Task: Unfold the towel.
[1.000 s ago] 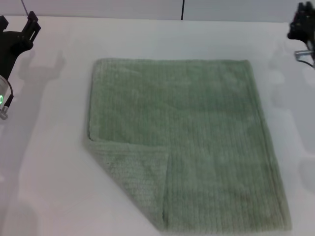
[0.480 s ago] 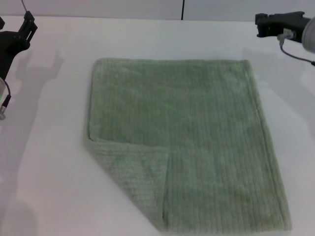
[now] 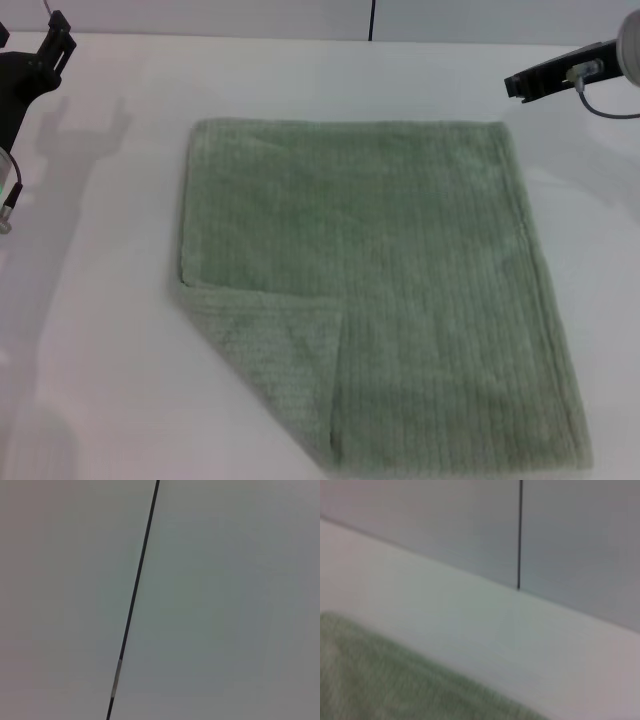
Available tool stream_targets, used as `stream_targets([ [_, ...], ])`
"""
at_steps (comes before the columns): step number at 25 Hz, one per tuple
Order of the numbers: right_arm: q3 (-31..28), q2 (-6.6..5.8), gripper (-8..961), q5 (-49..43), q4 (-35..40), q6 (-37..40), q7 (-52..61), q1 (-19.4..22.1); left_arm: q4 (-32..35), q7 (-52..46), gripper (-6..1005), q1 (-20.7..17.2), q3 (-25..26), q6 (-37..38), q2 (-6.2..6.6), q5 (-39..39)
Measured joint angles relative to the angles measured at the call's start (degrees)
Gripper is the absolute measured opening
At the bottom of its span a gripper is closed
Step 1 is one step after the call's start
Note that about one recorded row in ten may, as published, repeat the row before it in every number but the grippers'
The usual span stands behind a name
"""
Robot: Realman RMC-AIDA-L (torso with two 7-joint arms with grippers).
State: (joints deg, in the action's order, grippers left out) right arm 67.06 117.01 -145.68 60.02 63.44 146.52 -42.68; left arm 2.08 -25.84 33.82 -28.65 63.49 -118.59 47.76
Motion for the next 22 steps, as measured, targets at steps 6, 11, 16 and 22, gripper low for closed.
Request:
stream_targets([
  [6,-0.6,-3.08,1,-0.8,-10.4,2.9,-2.5,-6.8,0.0,-0.1,798,0.2,0.0,0.1,-0.05,0.0],
  [11,-1.9,-4.75,0,-0.5,-19.0,3.1,-6.7,-11.3,0.0,-0.3,798,0.4,0.0,0.1,-0.07,0.0],
  [16,-3.0,-4.99,0,-0.5,-23.7,2.8,-9.8,-12.8,0.0,-0.4,798,0.6,-0.1,0.1,-0.11,0.1],
  [22,-3.4,-4.66,0,-0.3,-26.3,2.4,-11.9,-13.0,0.0,-0.4,799,0.7,-0.4,0.2,-0.17,0.1],
])
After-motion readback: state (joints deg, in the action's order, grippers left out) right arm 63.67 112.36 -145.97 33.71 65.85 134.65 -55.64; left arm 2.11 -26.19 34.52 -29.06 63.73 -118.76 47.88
